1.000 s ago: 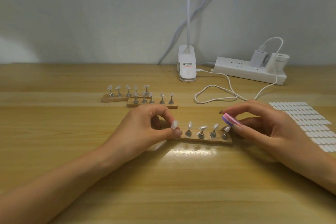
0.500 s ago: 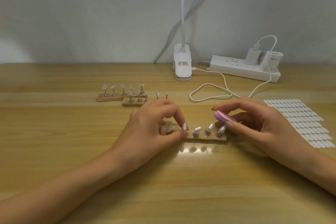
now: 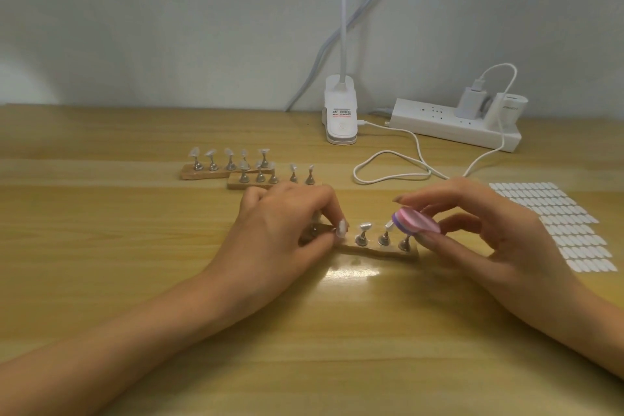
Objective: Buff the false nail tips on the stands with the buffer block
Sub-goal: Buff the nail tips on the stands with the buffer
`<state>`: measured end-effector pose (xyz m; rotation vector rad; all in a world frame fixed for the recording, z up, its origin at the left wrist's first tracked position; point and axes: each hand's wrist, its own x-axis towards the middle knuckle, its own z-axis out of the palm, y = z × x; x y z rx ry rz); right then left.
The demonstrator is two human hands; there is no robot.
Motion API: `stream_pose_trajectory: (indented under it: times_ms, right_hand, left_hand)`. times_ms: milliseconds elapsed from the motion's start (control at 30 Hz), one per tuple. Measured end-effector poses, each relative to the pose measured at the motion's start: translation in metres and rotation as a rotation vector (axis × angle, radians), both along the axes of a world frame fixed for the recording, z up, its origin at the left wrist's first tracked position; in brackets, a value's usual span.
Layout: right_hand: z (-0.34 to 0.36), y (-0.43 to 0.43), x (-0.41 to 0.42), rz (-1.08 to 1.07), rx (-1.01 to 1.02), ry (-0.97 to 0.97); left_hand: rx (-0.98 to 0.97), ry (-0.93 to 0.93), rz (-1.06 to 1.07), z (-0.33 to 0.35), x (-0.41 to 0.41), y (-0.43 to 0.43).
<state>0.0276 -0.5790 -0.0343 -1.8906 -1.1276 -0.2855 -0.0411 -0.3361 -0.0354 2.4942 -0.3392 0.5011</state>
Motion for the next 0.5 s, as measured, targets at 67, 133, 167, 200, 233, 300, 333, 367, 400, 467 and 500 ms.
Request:
stream_pose_trajectory:
  times_ms: [67, 133, 167, 200, 233, 300, 333, 367, 400, 467, 500]
  right_hand:
    - [-0.001, -0.001, 0.002, -0.009, 0.007, 0.046]
    - [0.002, -0.001, 0.000, -0.011, 0.038, 0.037]
    - [0.005, -0.001, -0.002, 0.002, 0.047, 0.003]
    - [0.006, -0.002, -0.006, 0.031, 0.030, -0.054]
    - [0.006, -0.003, -0.009, 0.073, -0.022, -0.120]
    - [0.004, -0.003, -0.015, 0.144, -0.182, -0.210]
    - [0.003, -0.002, -0.016, 0.149, -0.247, -0.230]
    - [0.003, -0.002, -0.016, 0.135, -0.280, -0.240]
    - [0.003, -0.001, -0.016, 0.113, -0.287, -0.237]
    - [0.004, -0.001, -0.015, 0.070, -0.290, -0.232]
    - [0.004, -0.001, -0.015, 0.057, -0.301, -0.240]
  left_hand:
    - [-0.007, -0.021, -0.001, 0.000, 0.001, 0.001]
    - [-0.013, -0.092, -0.011, 0.000, -0.001, 0.001]
    - [-0.024, -0.125, -0.017, 0.001, -0.002, 0.000]
    - [-0.039, -0.153, -0.025, 0.001, -0.003, 0.000]
    - [-0.054, -0.184, -0.033, 0.003, -0.005, 0.000]
    - [-0.054, -0.250, -0.069, 0.005, -0.009, 0.001]
    - [-0.015, -0.269, -0.103, 0.005, -0.012, 0.003]
    - [0.054, -0.276, -0.134, 0.004, -0.015, 0.004]
    - [0.135, -0.265, -0.154, 0.003, -0.019, 0.005]
    - [0.218, -0.174, -0.166, -0.001, -0.025, 0.006]
    - [0.211, -0.123, -0.165, -0.002, -0.026, 0.006]
